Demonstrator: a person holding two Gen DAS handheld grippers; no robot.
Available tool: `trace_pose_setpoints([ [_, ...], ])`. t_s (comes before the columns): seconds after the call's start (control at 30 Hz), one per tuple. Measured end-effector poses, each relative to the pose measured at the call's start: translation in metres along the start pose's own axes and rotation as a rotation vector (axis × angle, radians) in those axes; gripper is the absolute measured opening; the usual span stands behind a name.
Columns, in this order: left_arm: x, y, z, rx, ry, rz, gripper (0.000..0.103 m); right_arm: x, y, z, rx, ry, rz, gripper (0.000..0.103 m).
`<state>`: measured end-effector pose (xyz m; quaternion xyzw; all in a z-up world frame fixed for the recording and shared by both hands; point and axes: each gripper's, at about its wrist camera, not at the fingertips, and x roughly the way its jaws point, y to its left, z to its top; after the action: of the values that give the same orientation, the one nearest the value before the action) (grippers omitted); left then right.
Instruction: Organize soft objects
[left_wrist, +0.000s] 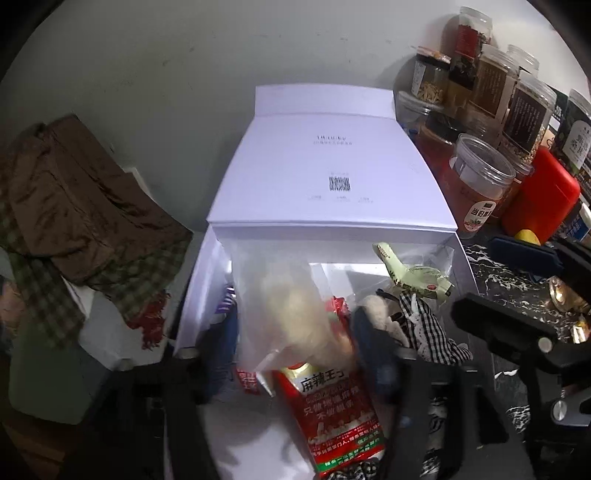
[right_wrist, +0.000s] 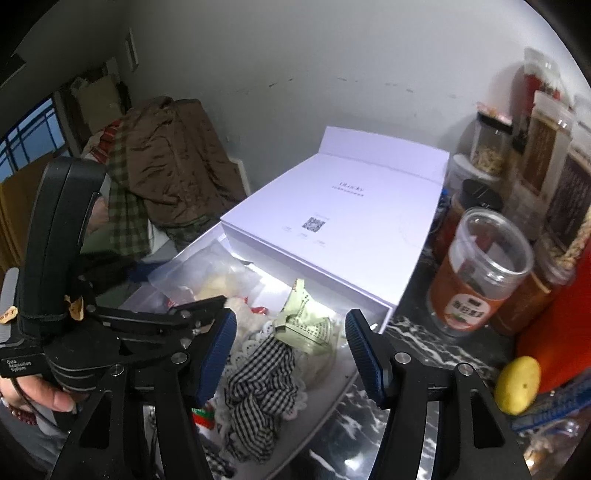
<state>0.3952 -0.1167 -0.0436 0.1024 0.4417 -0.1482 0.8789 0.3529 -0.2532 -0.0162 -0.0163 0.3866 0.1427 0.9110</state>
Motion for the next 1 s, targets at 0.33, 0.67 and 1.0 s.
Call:
trace_pose_setpoints([
  [0.33, -0.048, -0.006, 0.007, -0.004, -0.093, 0.026, 0.078, -0.047, 0.012, 0.006, -0.039, -0.086, -0.043, 0.062],
  [0.67, -0.108, -0.011, 0.009, -0.024, -0.213, 0.022, 0.078, -0.093, 0.023, 0.021, -0.054, -0.195, -0.053, 0.062],
  [1.0, -0.181, -0.023, 0.002, -0.024, -0.351, 0.039, 0.078, -0.158, 0.037, 0.017, -0.074, -0.311, -0.063, 0.062],
])
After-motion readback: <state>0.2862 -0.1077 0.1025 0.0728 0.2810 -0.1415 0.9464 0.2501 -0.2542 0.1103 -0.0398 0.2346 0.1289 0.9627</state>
